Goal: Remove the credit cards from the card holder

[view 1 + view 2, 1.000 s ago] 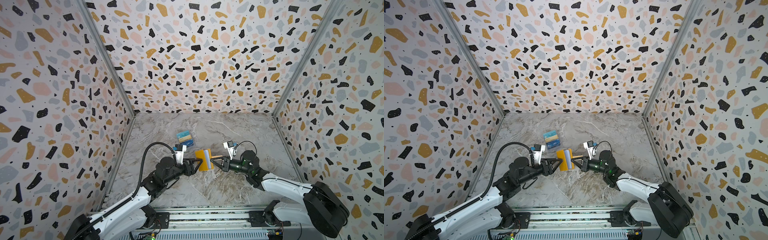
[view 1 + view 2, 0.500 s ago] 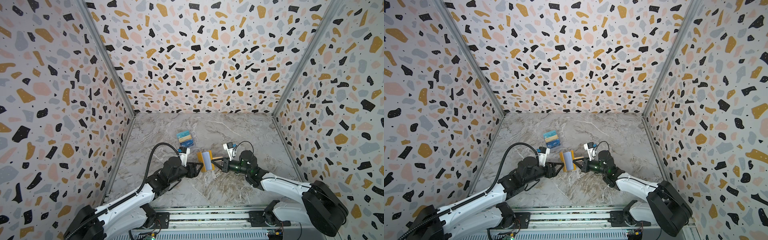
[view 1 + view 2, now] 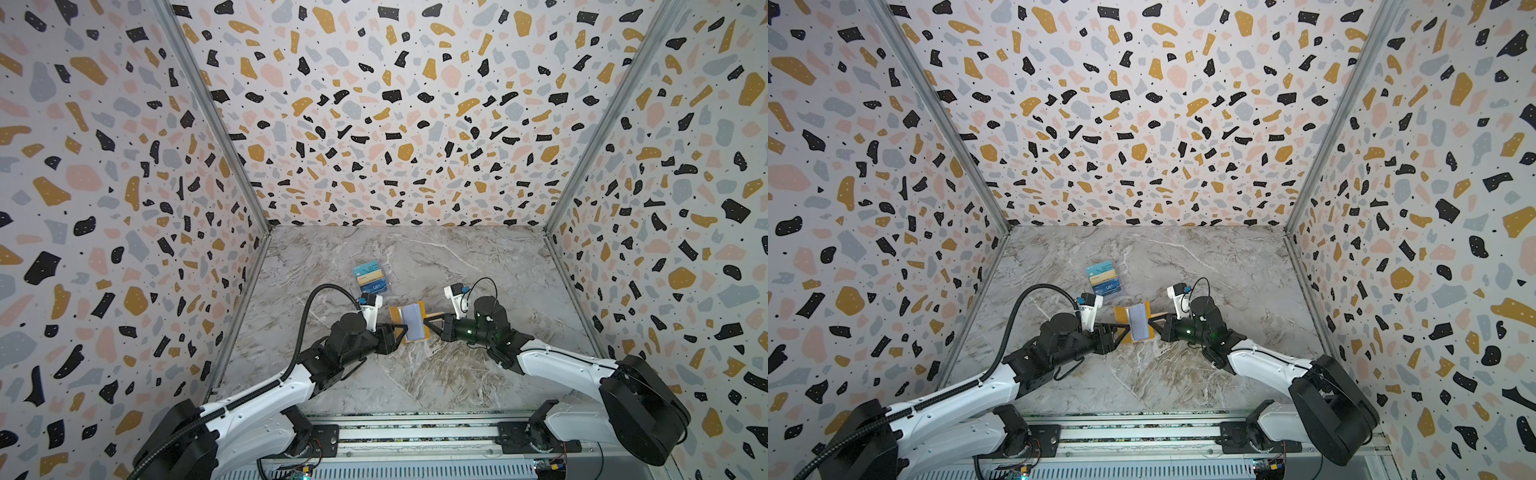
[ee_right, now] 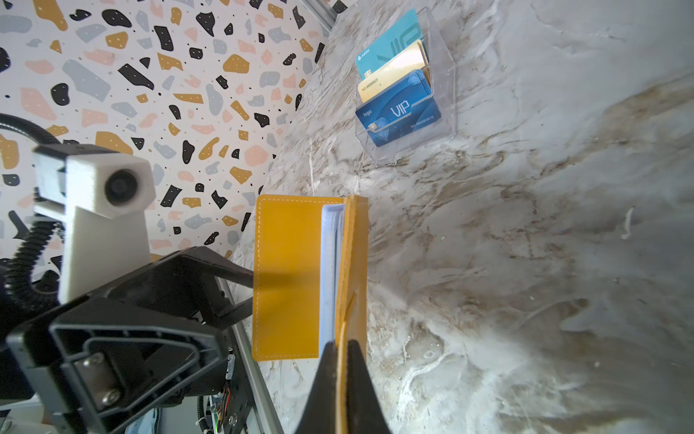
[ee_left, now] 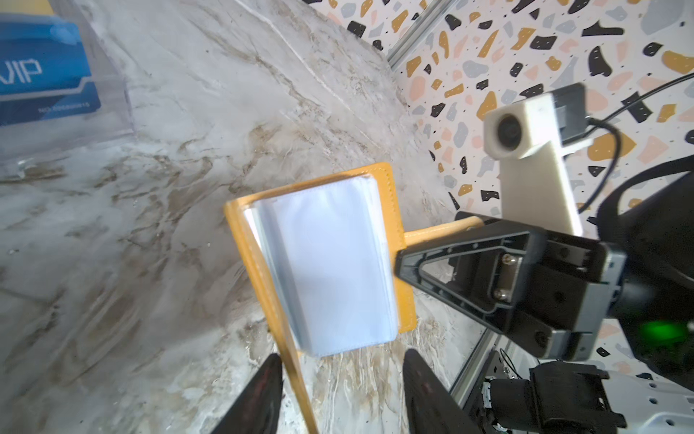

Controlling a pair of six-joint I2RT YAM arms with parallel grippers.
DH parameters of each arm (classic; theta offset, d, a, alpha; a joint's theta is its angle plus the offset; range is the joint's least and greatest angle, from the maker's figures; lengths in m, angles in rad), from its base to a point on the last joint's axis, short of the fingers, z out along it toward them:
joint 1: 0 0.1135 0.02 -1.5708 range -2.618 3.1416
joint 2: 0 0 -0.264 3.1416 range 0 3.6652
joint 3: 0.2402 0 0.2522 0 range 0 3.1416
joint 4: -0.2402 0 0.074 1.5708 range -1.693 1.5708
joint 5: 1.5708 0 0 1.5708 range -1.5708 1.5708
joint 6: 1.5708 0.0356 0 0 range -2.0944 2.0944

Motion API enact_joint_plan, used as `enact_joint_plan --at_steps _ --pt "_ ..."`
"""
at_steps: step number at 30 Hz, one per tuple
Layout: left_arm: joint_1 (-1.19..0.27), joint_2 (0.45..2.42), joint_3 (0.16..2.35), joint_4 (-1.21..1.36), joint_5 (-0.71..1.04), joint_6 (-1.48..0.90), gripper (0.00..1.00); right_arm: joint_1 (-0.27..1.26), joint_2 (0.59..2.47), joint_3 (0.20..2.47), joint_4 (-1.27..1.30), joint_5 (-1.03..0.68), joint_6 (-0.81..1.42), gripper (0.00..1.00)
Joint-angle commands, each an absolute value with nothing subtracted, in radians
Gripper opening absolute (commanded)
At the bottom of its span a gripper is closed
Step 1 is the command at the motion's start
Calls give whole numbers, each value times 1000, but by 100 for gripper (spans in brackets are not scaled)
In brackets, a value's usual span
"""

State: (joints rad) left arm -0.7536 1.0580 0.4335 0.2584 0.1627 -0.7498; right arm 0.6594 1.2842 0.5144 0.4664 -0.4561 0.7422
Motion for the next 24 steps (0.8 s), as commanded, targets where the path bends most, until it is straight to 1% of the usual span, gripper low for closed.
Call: enact_joint_plan --at_steps 1,6,9,12,15,18,24 --pt "-755 1086 400 317 149 -766 45 662 1271 551 409 -449 722 0" --pt "-756 1121 375 336 135 -772 25 661 1275 542 366 -445 732 0" --pt "-756 1135 360 350 138 -772 16 657 1301 560 307 -455 722 0" --pt "-755 1148 326 385 151 -777 10 652 1341 586 246 -470 698 0" --pt "-755 1170 287 423 162 -782 7 652 1383 591 239 -498 688 0" --pt "-756 1191 237 494 172 -787 7 651 1425 595 237 -517 676 0" --pt "-756 1228 189 540 158 -789 6 649 1464 590 250 -517 674 2"
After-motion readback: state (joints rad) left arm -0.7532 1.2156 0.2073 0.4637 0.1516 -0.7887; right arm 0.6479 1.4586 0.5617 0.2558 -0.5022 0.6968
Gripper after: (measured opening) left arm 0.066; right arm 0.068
